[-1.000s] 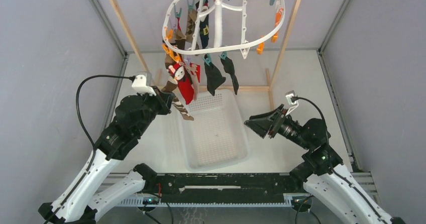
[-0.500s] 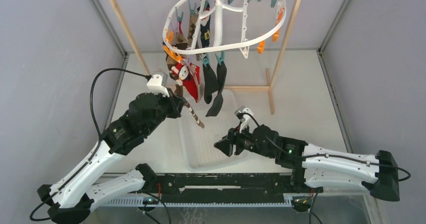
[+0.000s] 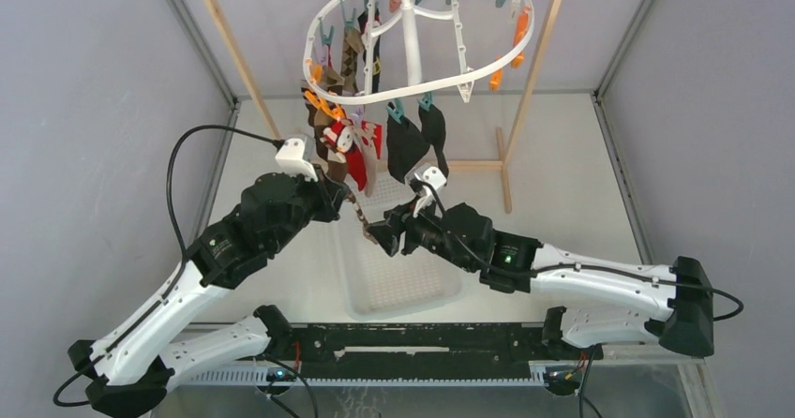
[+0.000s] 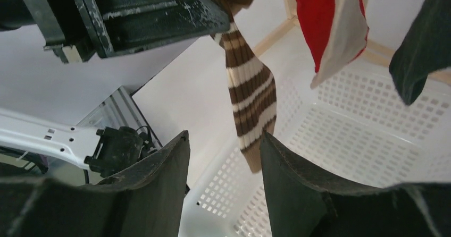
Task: Remove the socks clipped to the hanger
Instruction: Adjust the hanger on the clothesline.
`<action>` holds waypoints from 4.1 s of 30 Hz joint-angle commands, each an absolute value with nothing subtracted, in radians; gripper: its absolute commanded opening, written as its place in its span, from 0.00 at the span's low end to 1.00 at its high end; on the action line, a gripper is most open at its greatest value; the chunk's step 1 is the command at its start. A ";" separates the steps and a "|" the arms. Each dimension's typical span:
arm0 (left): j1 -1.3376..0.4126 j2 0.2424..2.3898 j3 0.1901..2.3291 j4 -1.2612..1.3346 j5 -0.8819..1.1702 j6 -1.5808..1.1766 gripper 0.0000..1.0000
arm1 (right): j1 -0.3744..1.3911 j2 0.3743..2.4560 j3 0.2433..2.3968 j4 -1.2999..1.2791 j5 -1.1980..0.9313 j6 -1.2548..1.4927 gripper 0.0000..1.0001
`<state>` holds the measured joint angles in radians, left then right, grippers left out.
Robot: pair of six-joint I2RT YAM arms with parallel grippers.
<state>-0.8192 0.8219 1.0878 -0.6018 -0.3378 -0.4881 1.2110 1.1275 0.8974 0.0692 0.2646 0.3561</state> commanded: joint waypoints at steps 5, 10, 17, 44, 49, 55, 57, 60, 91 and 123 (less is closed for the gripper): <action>-0.864 0.836 1.166 -0.596 -0.364 -0.517 0.01 | 1.219 1.258 1.014 0.107 0.298 0.287 0.58; -0.886 0.837 1.176 -0.603 -0.374 -0.521 0.01 | 1.221 1.334 1.044 0.092 0.320 0.294 0.59; -0.905 0.831 1.177 -0.606 -0.379 -0.523 0.01 | 1.220 1.407 1.055 0.084 0.342 0.319 0.56; -0.913 0.663 1.102 -0.687 -0.450 -0.560 1.00 | 1.134 1.146 0.888 0.114 0.160 0.437 0.00; -0.914 0.644 1.101 -0.706 -0.460 -0.565 1.00 | 1.062 1.032 0.834 0.107 0.096 0.463 0.00; -0.913 0.636 1.110 -0.721 -0.466 -0.569 1.00 | 0.956 0.907 0.805 0.049 0.033 0.473 0.00; -0.913 0.638 1.114 -0.725 -0.468 -0.569 1.00 | 0.913 0.877 0.800 0.030 0.012 0.473 0.00; -0.914 0.642 1.120 -0.727 -0.468 -0.570 1.00 | 0.826 0.842 0.798 0.005 -0.055 0.476 0.00; -0.913 0.637 1.096 -0.729 -0.612 -0.580 1.00 | 0.130 0.931 0.799 0.128 -0.625 0.656 0.00; -0.501 0.907 0.792 0.145 -0.310 -0.219 1.00 | 0.102 0.902 0.730 0.125 -0.678 0.627 0.00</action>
